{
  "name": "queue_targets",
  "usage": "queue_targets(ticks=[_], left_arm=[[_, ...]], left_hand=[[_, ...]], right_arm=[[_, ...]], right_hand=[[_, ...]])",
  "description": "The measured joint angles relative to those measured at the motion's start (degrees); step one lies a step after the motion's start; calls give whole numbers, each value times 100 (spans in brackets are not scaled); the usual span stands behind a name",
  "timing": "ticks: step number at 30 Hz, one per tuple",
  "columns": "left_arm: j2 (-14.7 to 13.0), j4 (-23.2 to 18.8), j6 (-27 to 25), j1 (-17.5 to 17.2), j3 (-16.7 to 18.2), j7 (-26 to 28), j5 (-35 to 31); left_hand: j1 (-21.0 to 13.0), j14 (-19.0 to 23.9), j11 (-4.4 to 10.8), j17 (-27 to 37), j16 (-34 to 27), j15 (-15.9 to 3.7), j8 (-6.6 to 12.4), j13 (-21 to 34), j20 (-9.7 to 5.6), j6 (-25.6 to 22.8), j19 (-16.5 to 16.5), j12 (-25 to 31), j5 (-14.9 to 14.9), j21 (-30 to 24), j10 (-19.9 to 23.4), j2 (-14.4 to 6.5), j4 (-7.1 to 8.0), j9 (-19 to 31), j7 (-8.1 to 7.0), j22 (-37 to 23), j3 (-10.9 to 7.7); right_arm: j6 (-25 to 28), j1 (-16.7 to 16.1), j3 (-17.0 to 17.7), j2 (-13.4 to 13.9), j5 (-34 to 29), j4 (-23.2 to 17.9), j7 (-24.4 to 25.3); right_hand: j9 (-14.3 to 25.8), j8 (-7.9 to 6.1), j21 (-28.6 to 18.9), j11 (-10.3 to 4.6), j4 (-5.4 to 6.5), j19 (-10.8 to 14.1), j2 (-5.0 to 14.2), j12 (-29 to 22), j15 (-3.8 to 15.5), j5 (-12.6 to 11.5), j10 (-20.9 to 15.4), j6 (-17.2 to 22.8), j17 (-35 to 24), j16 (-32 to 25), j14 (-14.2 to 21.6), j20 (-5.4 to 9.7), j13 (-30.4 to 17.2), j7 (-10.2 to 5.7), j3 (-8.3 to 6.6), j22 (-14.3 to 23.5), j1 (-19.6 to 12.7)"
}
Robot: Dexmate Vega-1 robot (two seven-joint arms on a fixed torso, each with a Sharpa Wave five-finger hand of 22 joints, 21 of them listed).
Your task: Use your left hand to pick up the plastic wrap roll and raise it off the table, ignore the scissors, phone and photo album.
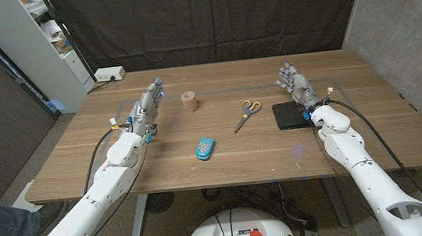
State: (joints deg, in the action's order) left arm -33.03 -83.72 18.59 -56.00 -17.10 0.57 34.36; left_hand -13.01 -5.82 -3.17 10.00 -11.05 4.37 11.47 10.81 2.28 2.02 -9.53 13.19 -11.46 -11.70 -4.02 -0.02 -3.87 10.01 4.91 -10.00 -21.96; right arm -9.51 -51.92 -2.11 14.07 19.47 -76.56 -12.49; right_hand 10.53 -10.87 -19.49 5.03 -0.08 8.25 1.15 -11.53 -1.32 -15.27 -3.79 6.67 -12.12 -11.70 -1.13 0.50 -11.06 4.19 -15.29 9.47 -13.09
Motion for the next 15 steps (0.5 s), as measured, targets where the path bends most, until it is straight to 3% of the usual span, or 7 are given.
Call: queue_targets(ticks=[9,15], left_arm=[[-123,-211,90,-237,111,146,-51],[-283,-496,92,-579,306,149,-52]], left_hand=[[-30,66,-31,0,0,3,0,0,32,-42,-32,0,0,0,31,-30,-49,0,-2,0,1],[-30,66,-11,-1,0,4,0,0,32,-50,-32,0,1,0,52,-30,-49,-1,-11,1,1]], right_arm=[[2,-57,65,-37,-40,-45,-20],[-22,-59,66,-38,-59,-45,-59]], right_hand=[[0,0,21,0,0,-1,0,0,0,0,0,0,15,0,0,0,0,0,0,0,0],[0,0,21,-1,0,-1,0,0,0,0,0,0,14,0,0,0,1,0,0,0,0]])
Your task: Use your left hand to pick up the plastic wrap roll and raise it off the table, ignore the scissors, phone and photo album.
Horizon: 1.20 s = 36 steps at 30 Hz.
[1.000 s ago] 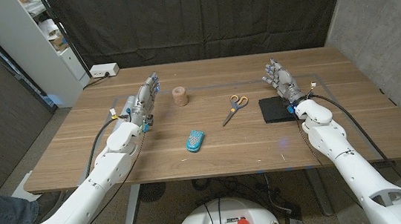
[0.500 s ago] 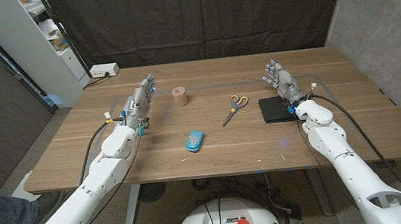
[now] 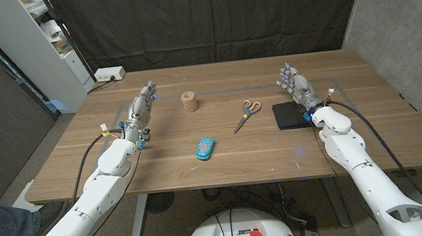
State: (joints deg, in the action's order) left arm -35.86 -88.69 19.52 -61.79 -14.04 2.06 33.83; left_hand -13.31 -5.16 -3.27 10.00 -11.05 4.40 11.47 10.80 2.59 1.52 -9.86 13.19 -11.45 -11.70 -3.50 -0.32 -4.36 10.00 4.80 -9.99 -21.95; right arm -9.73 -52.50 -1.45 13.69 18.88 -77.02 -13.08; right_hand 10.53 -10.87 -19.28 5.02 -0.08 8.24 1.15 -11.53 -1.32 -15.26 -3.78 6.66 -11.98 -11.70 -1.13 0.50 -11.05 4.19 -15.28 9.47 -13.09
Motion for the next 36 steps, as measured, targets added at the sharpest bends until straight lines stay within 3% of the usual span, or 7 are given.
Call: queue_targets(ticks=[36], left_arm=[[-349,-462,46,-513,417,513,-365]], left_hand=[[-104,80,51,-1,0,-23,0,-1,60,-61,61,0,3,0,51,-12,-70,0,0,1,-25]], right_arm=[[-118,128,29,-117,-49,328,-68]], right_hand=[[-1,0,66,-1,-23,52,0,0,-21,0,0,0,-1,0,22,-10,1,0,-23,0,0]])
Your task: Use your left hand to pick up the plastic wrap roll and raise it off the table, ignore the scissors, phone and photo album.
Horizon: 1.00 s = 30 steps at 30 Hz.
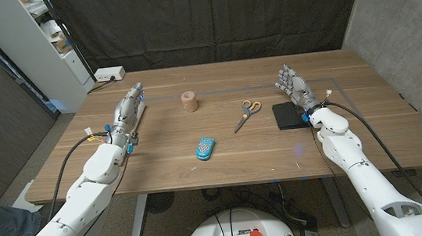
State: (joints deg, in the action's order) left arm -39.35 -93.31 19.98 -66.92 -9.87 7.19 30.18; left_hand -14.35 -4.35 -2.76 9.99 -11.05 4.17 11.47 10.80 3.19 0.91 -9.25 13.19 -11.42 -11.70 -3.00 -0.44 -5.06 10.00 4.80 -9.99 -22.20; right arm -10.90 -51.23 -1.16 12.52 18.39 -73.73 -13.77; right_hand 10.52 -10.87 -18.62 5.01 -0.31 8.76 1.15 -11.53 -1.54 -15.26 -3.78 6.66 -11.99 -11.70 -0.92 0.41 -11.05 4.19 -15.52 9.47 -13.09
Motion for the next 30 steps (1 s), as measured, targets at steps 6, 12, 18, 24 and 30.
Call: queue_targets(ticks=[6,12,18,24,30], left_arm=[[-97,-143,-25,-161,122,115,-108],[-168,-255,-20,-321,247,222,-224],[-228,-348,0,-499,402,352,-348],[-257,-420,5,-649,539,505,-508],[-282,-489,5,-780,665,578,-591]], left_hand=[[-18,19,0,0,0,-19,0,0,0,-29,0,0,0,0,62,-18,-35,0,-30,0,2],[-40,19,17,0,0,-19,0,0,0,-74,0,0,0,0,79,-40,-34,0,-10,0,2],[-40,47,21,0,0,8,0,0,24,-104,24,0,0,0,82,-40,-58,0,-41,0,-22],[-86,79,19,0,0,-22,0,0,42,-134,43,0,0,0,124,-39,-58,0,-10,0,-23],[-116,79,29,0,0,-22,0,0,42,-164,43,0,0,0,151,-56,-101,0,-41,0,-27]], right_arm=[[-14,2,31,0,3,-5,0],[-17,-27,48,0,10,-59,20],[-28,-72,57,-3,14,-94,55],[-44,-95,57,-28,36,-104,63],[-82,-97,57,-57,61,-94,59]], right_hand=[[0,0,14,0,0,0,0,0,0,0,0,0,0,0,0,0,0,0,0,0,0],[0,0,44,0,0,0,0,0,0,0,0,0,0,0,0,0,0,0,0,0,0],[0,0,45,0,0,-1,0,0,0,0,0,31,0,0,0,0,0,31,0,0,0],[0,0,44,0,-25,-1,0,0,0,0,0,31,0,0,0,0,0,31,25,0,0],[0,0,88,0,-24,21,0,0,0,0,0,31,0,0,0,22,1,31,25,0,0]])
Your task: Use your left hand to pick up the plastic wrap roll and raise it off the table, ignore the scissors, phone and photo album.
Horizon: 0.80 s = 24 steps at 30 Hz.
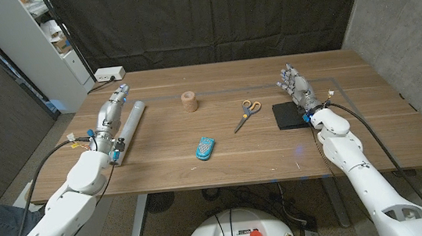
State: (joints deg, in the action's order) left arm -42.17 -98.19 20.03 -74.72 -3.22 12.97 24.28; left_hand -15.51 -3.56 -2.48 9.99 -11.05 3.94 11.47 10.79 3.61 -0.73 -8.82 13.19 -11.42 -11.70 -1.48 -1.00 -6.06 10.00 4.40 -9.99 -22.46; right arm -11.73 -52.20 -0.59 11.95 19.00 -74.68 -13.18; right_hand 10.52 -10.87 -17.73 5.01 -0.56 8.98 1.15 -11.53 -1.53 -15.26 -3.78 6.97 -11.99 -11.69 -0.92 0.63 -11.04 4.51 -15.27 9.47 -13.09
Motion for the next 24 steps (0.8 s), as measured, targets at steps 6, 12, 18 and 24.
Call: queue_targets(ticks=[6,12,18,24], left_arm=[[-5,-84,-1,-129,127,64,-65],[-8,-178,-106,-248,262,202,-213],[11,-224,-172,-298,333,276,-319],[18,-278,-303,-329,373,409,-516]], left_hand=[[0,30,13,0,0,-30,0,29,0,-41,0,0,0,0,12,0,-4,0,0,0,4],[-53,30,35,0,0,-30,0,29,20,-62,21,0,0,0,34,-7,-27,0,-21,0,-19],[-88,55,44,0,0,-4,0,29,30,-103,30,0,0,0,43,-17,-51,0,-22,0,-44],[-120,77,44,0,0,-26,0,29,30,-112,30,0,0,0,43,-30,-68,0,-32,0,-61]], right_arm=[[-32,19,-10,-37,16,66,-13],[-55,65,-26,-59,19,137,-32],[-82,93,-31,-67,20,178,-43],[-94,98,-26,-70,33,188,-61]], right_hand=[[0,0,0,0,0,0,0,0,0,0,0,0,0,0,0,0,0,0,0,0,0],[0,0,0,0,0,-1,0,0,0,0,0,0,0,0,0,0,0,0,0,0,0],[0,0,39,0,1,20,0,0,0,23,0,0,0,0,0,-21,0,0,0,0,0],[0,0,39,0,1,20,0,0,0,23,0,20,0,0,0,-21,0,-21,0,0,0]])
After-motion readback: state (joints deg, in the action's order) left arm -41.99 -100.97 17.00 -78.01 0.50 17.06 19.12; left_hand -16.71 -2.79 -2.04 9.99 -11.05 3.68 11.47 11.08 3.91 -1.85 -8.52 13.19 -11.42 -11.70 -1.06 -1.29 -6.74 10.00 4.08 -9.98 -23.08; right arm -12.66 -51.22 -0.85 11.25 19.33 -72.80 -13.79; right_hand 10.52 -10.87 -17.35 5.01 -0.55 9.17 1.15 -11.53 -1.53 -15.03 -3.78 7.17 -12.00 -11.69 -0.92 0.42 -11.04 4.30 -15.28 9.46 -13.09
